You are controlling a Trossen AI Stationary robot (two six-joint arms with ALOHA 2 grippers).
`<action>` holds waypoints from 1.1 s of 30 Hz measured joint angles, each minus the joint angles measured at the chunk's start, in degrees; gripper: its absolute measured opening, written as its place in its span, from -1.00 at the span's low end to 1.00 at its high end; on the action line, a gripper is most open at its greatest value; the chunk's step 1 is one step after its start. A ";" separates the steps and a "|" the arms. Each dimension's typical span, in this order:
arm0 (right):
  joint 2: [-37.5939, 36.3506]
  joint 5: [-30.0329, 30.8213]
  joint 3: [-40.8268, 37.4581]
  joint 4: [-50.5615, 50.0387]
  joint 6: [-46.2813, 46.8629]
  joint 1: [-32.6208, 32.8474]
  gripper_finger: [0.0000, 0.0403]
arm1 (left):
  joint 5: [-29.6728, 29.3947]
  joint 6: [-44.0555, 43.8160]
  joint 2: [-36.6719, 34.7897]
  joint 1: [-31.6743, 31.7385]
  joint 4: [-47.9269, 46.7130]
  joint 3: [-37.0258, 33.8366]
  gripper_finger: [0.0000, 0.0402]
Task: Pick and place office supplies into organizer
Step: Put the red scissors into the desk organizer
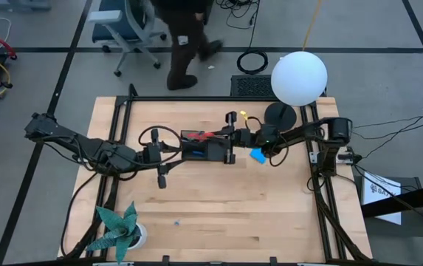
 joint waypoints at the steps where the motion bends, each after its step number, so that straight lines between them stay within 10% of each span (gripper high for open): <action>1: 0.77 -1.02 0.78 -0.03 0.02 -0.17 -0.90 | 0.02 -0.15 0.02 -0.03 -0.14 0.00 -0.21; 33: 6.42 -4.09 2.55 -0.48 2.66 -5.65 -0.90 | 0.13 -1.07 -0.01 -1.14 -0.21 0.00 -0.21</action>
